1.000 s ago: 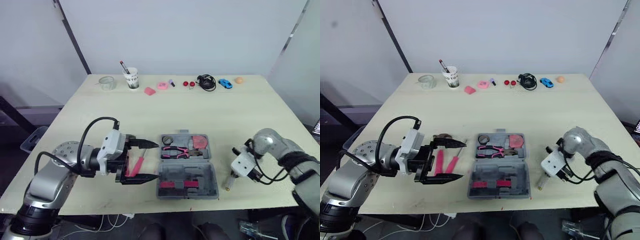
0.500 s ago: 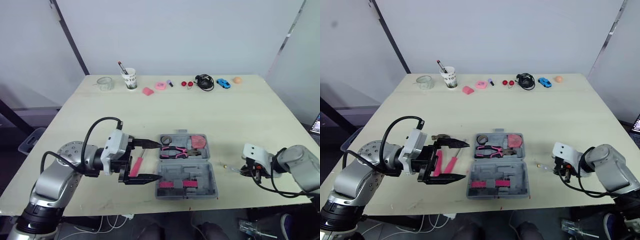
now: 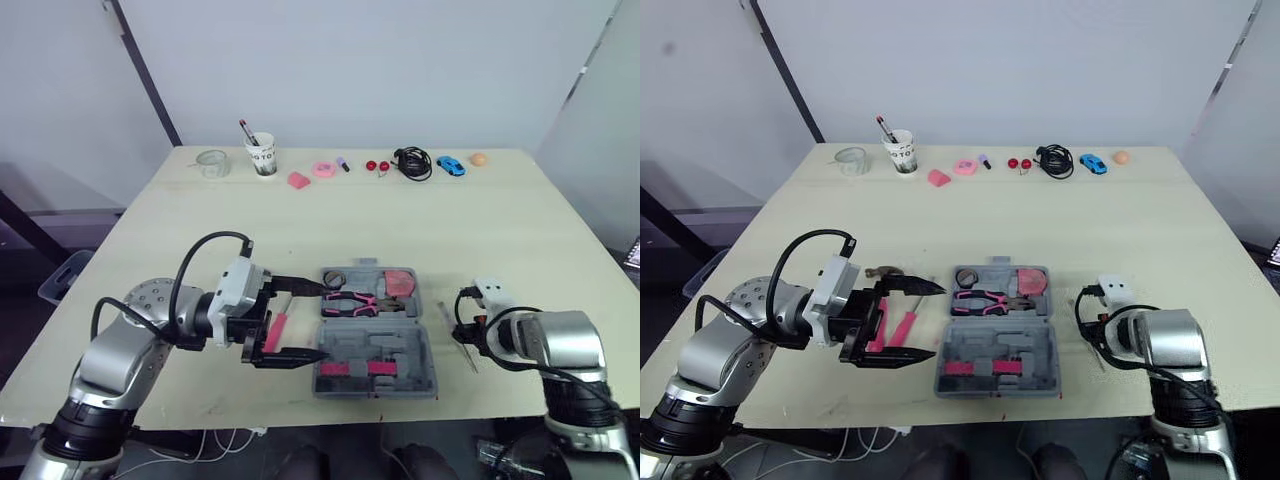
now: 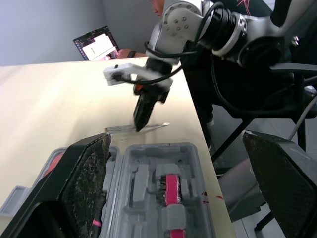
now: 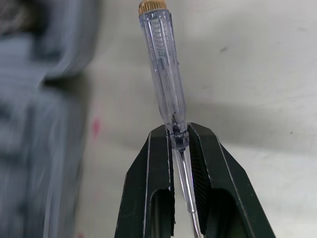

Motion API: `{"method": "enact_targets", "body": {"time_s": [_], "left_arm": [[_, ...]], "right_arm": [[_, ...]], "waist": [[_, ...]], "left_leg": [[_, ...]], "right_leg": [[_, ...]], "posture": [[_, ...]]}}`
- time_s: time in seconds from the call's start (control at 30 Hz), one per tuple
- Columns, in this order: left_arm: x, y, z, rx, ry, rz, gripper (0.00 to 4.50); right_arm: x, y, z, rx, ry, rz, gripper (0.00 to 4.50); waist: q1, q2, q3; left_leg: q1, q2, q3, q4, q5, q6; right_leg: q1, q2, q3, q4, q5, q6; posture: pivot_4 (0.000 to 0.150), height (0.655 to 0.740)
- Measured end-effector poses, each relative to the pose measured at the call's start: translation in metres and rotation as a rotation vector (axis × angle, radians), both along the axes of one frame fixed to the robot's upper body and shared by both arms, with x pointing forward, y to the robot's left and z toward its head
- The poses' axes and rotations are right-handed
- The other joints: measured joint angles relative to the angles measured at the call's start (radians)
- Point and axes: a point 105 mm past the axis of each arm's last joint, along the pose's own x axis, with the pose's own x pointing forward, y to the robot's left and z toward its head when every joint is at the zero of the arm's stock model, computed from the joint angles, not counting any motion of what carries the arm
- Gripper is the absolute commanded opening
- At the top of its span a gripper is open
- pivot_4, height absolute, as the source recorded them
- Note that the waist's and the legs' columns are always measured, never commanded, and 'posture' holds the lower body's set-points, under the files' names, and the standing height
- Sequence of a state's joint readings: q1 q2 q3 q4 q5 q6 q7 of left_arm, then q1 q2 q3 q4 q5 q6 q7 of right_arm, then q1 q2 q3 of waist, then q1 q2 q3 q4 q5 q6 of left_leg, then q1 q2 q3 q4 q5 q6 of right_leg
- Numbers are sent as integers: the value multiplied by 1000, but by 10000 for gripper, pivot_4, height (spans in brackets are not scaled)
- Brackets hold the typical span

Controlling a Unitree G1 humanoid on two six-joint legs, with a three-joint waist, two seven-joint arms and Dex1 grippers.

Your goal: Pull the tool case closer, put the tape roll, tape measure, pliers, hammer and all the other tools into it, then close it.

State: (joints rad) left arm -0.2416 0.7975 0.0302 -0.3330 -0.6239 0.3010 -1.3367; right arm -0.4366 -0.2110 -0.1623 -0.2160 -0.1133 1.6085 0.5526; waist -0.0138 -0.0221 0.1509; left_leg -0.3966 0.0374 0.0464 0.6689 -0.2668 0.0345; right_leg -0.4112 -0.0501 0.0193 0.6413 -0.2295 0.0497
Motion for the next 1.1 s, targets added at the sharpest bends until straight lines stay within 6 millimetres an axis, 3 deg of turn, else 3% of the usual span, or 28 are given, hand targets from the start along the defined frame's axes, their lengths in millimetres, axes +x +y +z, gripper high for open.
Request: {"method": "enact_targets", "body": {"time_s": [0.13,0.17,0.23,0.27,0.3,0.4,0.53,0.63,0.83,1.1], "left_arm": [[0,0,0,1,3,1,45000],[0,0,0,1,3,1,45000],[0,0,0,1,3,0,45000],[0,0,0,2,3,0,45000],[0,0,0,2,3,0,45000],[0,1,-1,2,5,-1,45000],[0,1,-2,1,8,-1,45000],[0,1,-2,-3,9,0,45000],[2,4,-4,-6,19,4,45000],[4,5,-1,5,-1,-11,45000]], "right_arm": [[4,-4,0,-21,-9,-91,777],[4,-5,0,-31,-10,-98,9720],[5,-6,0,-43,-13,-106,17238],[5,-6,2,-43,-16,-102,25300],[6,-7,2,-43,-16,-102,27208],[4,-18,6,-74,-43,-89,44041],[-1,-35,16,-132,-118,-53,44041],[-9,-31,25,-136,-233,77,44041],[-12,-17,21,-87,-396,193,44041],[-15,-9,-11,-50,-537,242,44041]], "waist": [[0,0,0],[0,0,0],[1,-1,0],[2,-1,0],[2,-1,0],[3,0,0],[0,0,0],[-3,0,0],[-3,0,0],[0,-1,0]], "left_leg": [[0,0,0,0,0,0],[0,0,0,0,0,0],[0,0,0,0,0,0],[0,0,-1,0,0,0],[0,0,-1,0,0,0],[0,0,-1,0,0,0],[-1,0,-1,0,0,0],[0,1,-2,-1,0,0],[0,1,-1,-1,0,0],[0,1,0,0,0,0]], "right_leg": [[0,0,0,0,0,0],[0,0,0,0,0,0],[1,0,0,0,0,0],[1,0,0,0,0,0],[1,0,0,0,0,0],[1,0,0,-1,0,0],[0,0,0,-1,0,0],[1,2,0,-1,0,0],[1,2,0,-1,-1,0],[1,2,2,-1,-2,-3]], "posture": [[1500,7400],[1500,7400],[1500,7400],[1500,7400],[1500,7400],[1500,7400],[1500,7400],[1500,7400],[1500,7400],[1500,7400]]}}
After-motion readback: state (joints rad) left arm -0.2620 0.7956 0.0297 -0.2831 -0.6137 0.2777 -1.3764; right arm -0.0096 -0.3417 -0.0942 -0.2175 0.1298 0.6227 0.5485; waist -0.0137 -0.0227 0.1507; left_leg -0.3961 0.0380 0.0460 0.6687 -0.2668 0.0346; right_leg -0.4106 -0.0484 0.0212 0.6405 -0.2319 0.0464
